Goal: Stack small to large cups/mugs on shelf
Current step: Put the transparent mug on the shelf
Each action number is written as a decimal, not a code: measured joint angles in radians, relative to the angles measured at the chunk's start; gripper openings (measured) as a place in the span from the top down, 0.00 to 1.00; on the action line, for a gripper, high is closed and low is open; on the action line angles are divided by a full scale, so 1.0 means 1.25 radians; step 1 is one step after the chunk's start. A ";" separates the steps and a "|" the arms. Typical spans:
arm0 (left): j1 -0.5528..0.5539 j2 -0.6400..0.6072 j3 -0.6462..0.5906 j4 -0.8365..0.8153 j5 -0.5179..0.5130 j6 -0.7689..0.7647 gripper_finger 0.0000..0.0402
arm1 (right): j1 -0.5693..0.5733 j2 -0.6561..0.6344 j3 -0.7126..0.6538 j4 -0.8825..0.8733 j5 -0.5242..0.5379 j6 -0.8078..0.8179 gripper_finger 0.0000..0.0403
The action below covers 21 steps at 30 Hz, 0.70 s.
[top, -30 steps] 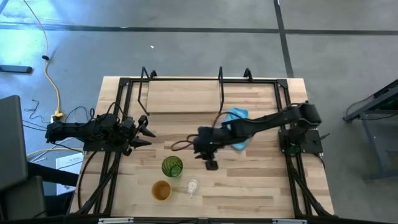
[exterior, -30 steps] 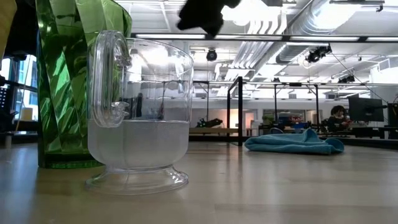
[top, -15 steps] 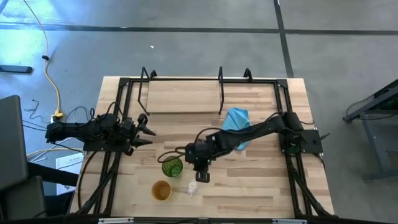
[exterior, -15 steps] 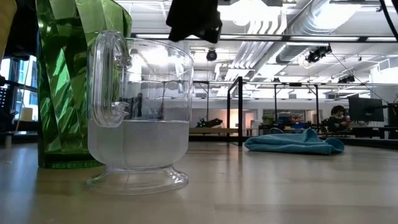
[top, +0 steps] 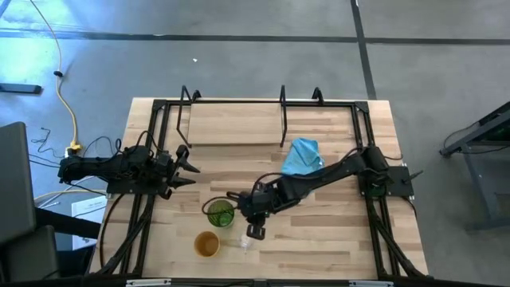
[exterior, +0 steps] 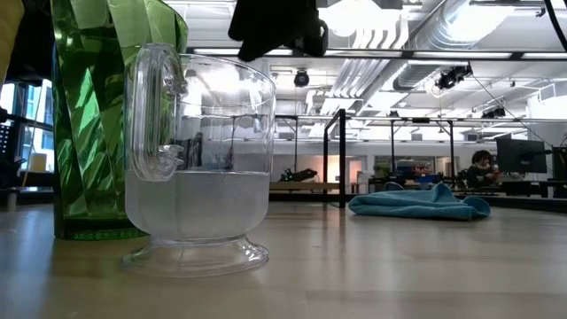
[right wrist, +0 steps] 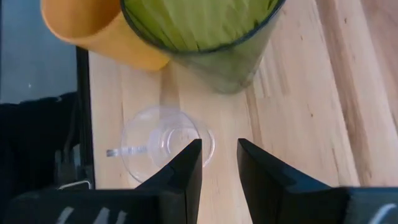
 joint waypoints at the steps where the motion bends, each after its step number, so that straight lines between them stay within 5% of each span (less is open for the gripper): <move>1: 0.000 0.000 0.000 0.000 0.000 0.000 0.58 | 0.004 0.007 0.000 0.003 -0.004 0.000 0.76; 21: 0.000 0.116 0.000 0.000 0.000 0.000 0.58 | 0.013 0.031 -0.001 0.006 -0.009 0.043 0.73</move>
